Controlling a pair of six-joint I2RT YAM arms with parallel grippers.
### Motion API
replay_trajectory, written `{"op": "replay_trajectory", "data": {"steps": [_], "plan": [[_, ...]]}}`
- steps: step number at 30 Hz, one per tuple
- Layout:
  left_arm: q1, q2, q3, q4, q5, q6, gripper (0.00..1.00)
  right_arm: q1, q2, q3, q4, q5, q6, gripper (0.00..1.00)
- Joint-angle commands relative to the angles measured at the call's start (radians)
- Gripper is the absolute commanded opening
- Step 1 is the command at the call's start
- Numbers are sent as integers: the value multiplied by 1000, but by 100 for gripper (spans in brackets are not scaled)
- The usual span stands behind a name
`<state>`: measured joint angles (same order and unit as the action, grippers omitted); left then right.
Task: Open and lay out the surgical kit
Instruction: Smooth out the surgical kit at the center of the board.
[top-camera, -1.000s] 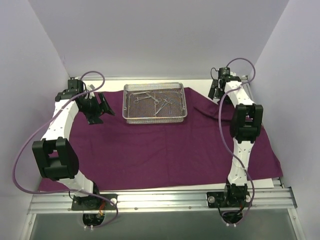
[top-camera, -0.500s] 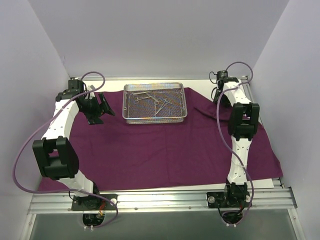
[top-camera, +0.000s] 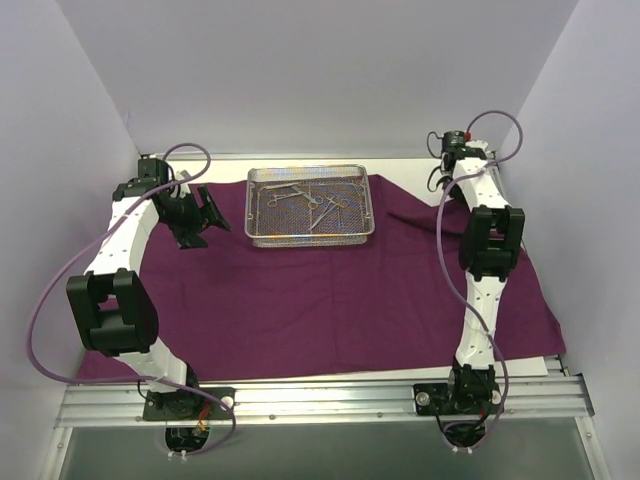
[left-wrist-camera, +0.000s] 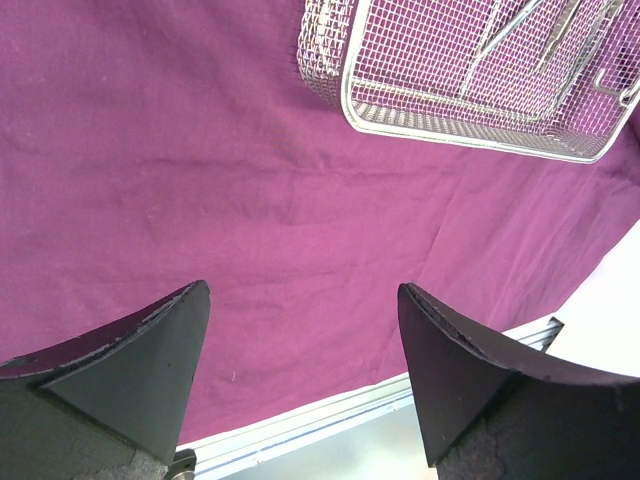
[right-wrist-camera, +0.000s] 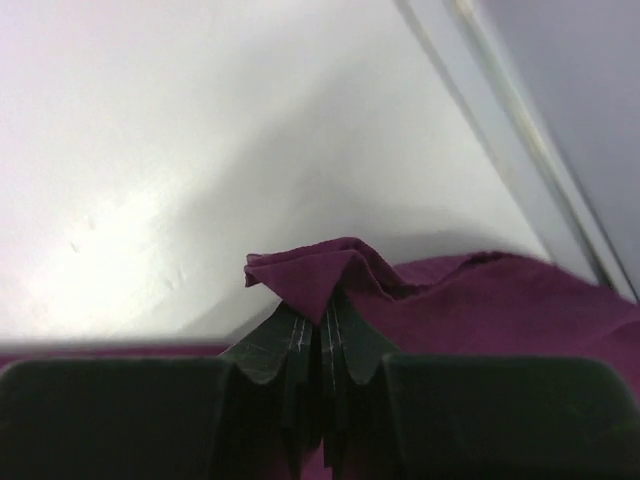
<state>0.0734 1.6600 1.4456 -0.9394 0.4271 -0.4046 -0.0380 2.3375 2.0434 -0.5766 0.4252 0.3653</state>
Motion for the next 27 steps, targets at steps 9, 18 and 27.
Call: {"op": "replay_trajectory", "data": {"steps": [9, 18, 27], "plan": [[-3, -20, 18, 20, 18, -16, 85, -171, 99, 351, 264, 71, -6, 47], [-3, -29, -19, 66, 42, -53, 85, -146, 25, 205, 319, -58, -40, 100], [-4, 14, 1, 47, 18, -36, 86, -108, -9, 179, 81, -77, 13, 100]]}}
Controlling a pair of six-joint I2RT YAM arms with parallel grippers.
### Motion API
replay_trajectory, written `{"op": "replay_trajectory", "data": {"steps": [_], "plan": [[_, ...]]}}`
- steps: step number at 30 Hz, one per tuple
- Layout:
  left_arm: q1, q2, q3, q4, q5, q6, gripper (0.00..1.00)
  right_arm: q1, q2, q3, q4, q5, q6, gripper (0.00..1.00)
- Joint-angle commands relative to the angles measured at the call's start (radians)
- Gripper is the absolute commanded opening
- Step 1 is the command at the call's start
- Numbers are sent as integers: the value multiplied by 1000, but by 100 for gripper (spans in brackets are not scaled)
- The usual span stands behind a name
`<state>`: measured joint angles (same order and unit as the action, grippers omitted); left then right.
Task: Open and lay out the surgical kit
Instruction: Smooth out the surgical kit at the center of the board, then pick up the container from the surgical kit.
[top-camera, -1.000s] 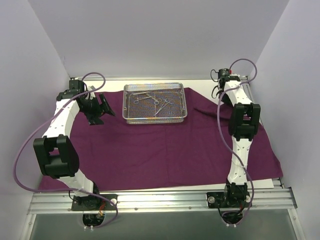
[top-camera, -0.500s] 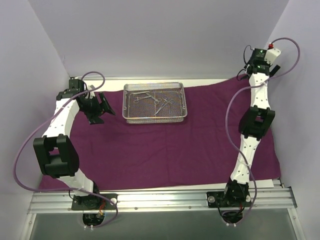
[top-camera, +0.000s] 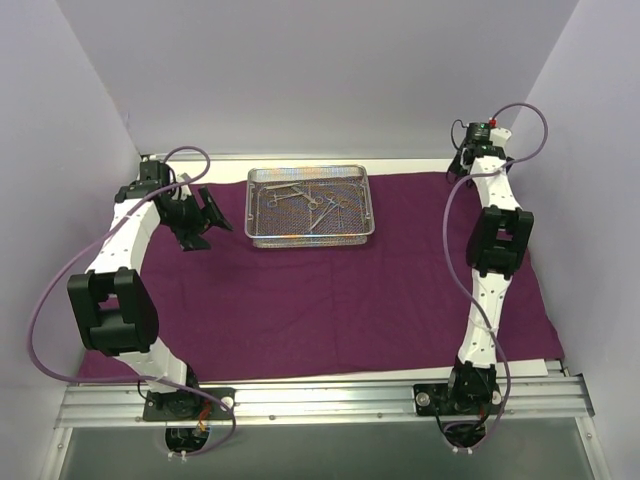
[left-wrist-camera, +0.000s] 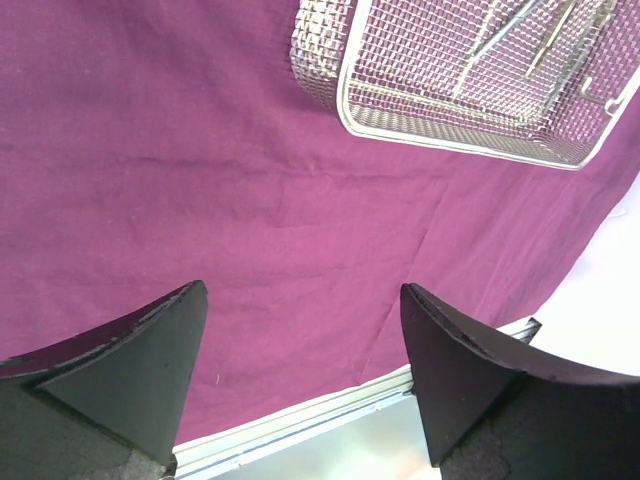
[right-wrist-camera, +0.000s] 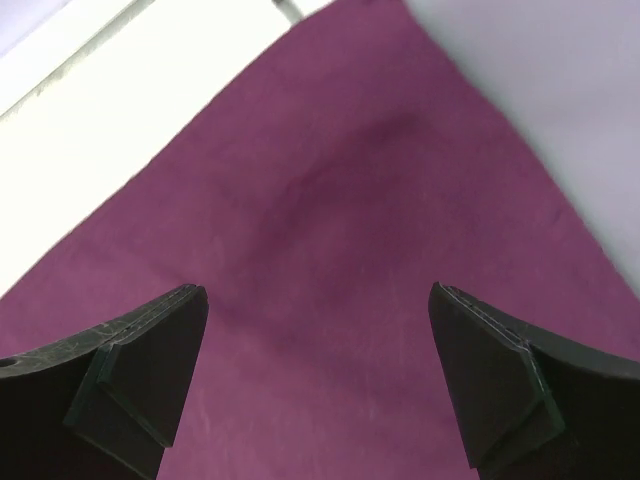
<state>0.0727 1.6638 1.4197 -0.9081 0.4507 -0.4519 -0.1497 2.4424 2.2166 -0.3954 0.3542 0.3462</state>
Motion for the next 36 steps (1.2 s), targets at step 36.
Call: {"op": "replay_trajectory", "data": {"steps": [36], "plan": [[-62, 306, 326, 55, -27, 29, 87, 404, -102, -11, -284, -512, -52, 85]]}}
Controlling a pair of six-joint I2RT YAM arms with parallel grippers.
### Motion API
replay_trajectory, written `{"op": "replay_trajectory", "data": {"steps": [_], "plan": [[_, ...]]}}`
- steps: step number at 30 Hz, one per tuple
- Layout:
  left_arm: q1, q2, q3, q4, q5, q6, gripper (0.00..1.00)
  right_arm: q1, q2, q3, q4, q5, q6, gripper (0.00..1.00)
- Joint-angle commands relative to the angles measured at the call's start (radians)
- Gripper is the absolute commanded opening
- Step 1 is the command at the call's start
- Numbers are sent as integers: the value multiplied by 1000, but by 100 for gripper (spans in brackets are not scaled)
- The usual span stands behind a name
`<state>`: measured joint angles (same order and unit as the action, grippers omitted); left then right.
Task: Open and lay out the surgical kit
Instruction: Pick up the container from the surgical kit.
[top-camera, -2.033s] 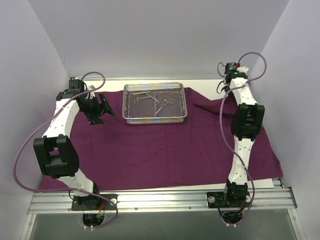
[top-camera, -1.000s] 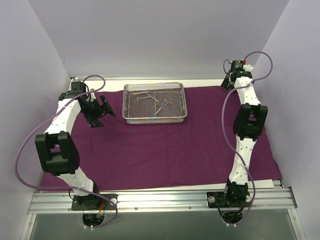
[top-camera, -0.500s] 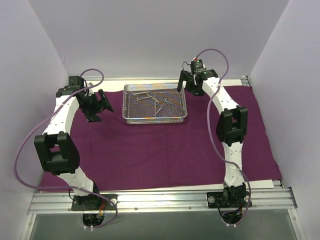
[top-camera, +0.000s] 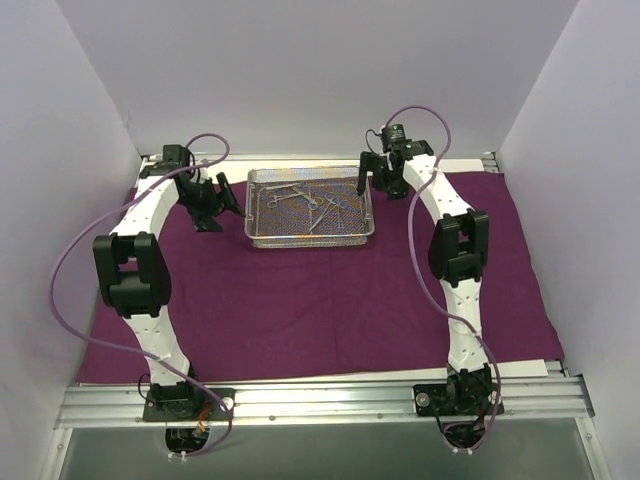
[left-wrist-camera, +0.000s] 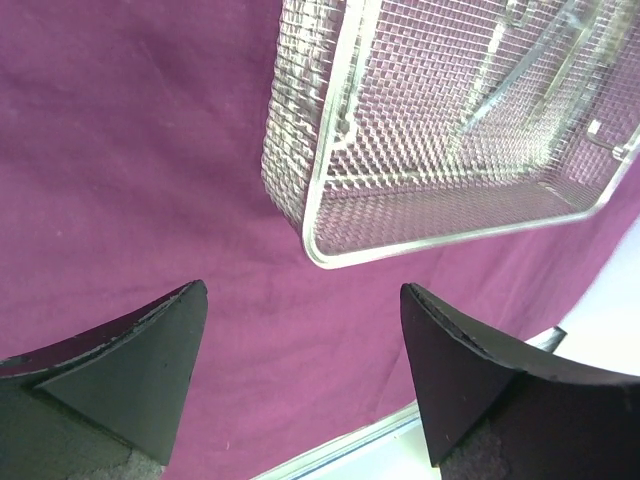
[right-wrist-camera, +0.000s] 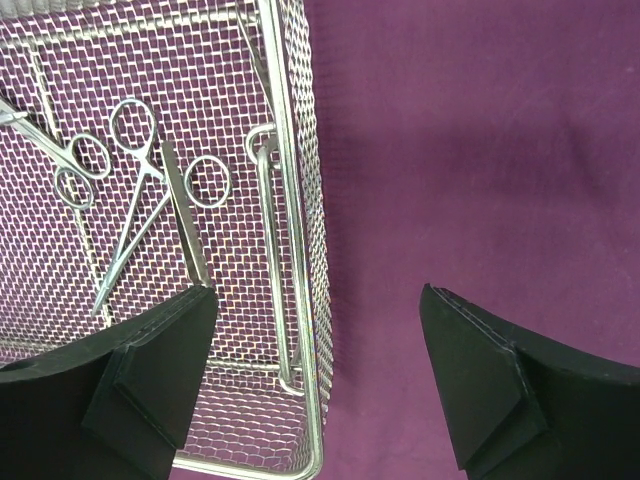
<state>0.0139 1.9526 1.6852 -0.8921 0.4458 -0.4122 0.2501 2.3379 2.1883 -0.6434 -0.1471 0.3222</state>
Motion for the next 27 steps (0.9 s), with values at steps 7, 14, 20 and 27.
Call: {"op": "replay_trajectory", "data": {"steps": [7, 14, 20, 27], "plan": [[-64, 117, 177, 2, -82, 6, 86, 40, 38, 28, -19, -20, -15, 82], [-89, 207, 240, -10, -88, -5, 79, 54, 95, 65, -22, -6, 3, 73], [-101, 307, 341, -53, -85, 0, 60, 57, 139, 125, -22, -20, 14, 53], [-103, 384, 494, -116, -59, 19, 22, 67, 178, 195, -29, -37, 31, 21]]}}
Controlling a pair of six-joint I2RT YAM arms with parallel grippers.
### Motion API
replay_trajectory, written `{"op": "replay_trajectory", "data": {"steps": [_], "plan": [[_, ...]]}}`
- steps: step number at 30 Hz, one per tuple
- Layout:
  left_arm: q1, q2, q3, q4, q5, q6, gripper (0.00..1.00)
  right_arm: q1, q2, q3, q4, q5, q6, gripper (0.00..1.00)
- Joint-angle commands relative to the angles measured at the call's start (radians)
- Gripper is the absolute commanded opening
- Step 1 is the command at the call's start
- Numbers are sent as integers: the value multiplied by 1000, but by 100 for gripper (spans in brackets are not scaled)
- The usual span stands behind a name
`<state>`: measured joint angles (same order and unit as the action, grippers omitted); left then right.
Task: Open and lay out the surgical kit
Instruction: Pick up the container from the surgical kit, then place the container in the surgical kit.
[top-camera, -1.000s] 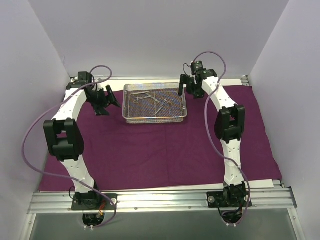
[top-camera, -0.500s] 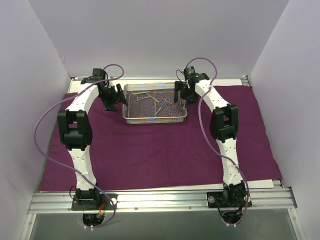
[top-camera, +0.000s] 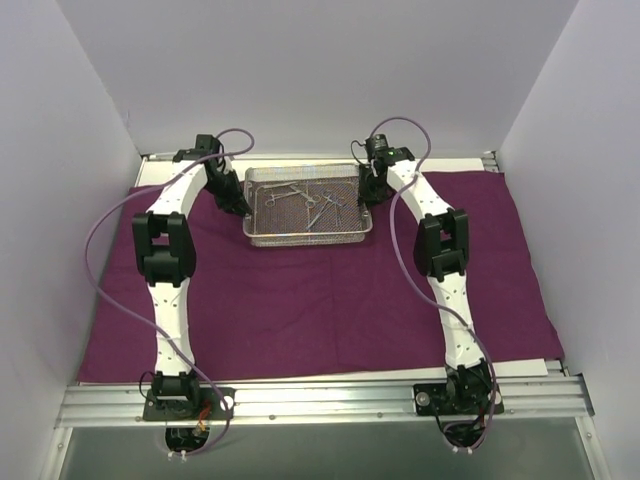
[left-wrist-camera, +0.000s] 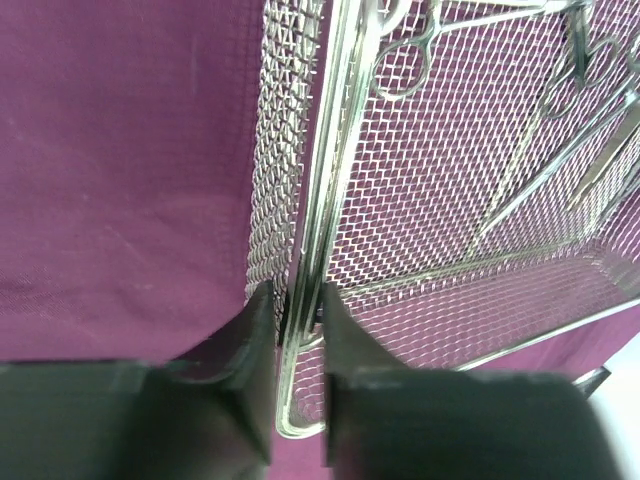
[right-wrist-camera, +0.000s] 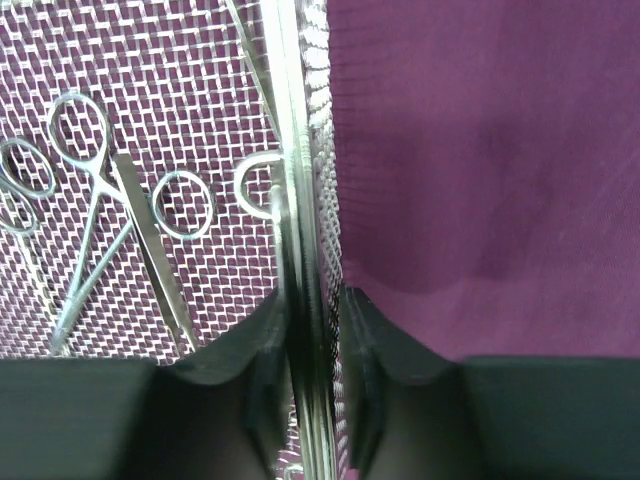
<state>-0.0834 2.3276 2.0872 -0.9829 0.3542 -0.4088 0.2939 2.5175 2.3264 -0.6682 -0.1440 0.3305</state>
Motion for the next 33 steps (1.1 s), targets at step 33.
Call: {"op": "replay_trajectory", "data": {"steps": [33], "plan": [[24, -698, -516, 82, -219, 27, 2, 387, -290, -22, 7, 104, 35, 0]]}}
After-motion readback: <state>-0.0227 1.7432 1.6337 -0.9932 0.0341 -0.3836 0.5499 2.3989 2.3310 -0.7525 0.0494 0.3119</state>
